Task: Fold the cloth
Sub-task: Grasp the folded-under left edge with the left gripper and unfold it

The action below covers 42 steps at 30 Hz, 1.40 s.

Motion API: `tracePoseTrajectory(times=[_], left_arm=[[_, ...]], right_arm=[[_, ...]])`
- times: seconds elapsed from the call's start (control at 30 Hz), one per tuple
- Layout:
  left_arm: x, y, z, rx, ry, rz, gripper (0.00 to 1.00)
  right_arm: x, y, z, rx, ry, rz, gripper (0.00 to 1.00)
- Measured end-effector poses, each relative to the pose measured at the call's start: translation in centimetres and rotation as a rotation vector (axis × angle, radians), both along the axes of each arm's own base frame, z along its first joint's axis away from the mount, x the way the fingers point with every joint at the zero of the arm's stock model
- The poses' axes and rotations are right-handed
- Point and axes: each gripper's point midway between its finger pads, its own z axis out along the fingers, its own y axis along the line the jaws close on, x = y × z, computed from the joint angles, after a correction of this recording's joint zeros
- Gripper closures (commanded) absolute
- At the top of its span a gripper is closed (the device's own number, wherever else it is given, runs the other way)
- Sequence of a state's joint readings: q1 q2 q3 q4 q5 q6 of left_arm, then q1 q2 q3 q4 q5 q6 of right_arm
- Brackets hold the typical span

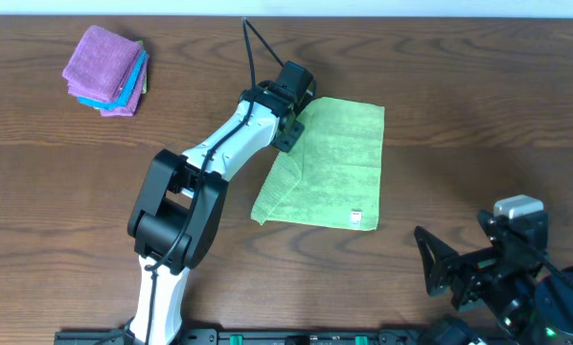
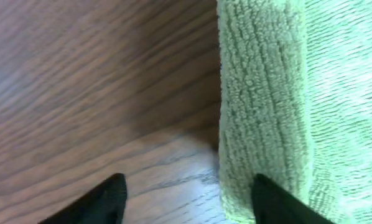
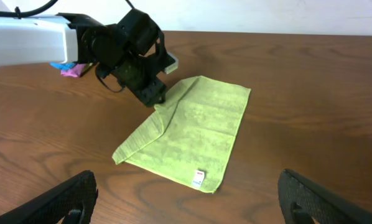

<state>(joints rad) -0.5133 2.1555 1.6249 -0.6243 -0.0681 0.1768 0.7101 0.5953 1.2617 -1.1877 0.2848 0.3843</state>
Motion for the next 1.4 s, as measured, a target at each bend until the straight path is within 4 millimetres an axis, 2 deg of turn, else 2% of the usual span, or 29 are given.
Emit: tracePoseTrajectory(times=[0.13, 0.27, 0.37, 0.43, 0.53, 0.63, 0.7, 0.93, 1.1, 1.4], left_arm=[[-0.3, -0.3, 0.0, -0.016, 0.018, -0.008, 0.34], [-0.6, -0.3, 1.0, -0.019, 0.036, -0.011, 0.39], [-0.3, -0.6, 3.1, -0.037, 0.009, -0.013, 0.38], [0.0, -1.0, 5.5, -0.071, -0.029, -0.018, 0.39], [-0.4, -2.0, 7.4, -0.141, -0.033, -0.044, 0.45], [-0.7, -2.7, 7.2, -0.168, -0.018, -0.060, 0.50], [-0.9, -3.0, 6.8, -0.175, -0.009, -0.065, 0.57], [-2.1, -3.7, 4.0, -0.155, 0.057, -0.088, 0.54], [-3.1, -3.4, 2.0, -0.125, 0.109, -0.088, 0.54], [-2.9, -3.3, 1.6, -0.117, 0.102, -0.085, 0.53]], right_arm=[[0.0, 0.0, 0.0, 0.000, 0.000, 0.000, 0.07], [0.0, 0.0, 0.0, 0.000, 0.000, 0.000, 0.07], [0.0, 0.0, 0.0, -0.002, 0.002, 0.000, 0.07], [0.2, 0.1, -0.1, -0.007, 0.007, -0.001, 0.07], [0.4, 0.3, -0.3, -0.015, 0.014, -0.003, 0.07], [0.5, 0.3, -0.4, -0.018, 0.018, -0.003, 0.07], [0.5, 0.3, -0.4, -0.019, 0.019, -0.003, 0.07], [0.5, 0.3, -0.4, -0.019, 0.019, -0.003, 0.07], [0.5, 0.3, -0.4, -0.019, 0.020, -0.003, 0.07], [0.5, 0.3, -0.4, -0.019, 0.019, -0.003, 0.08]])
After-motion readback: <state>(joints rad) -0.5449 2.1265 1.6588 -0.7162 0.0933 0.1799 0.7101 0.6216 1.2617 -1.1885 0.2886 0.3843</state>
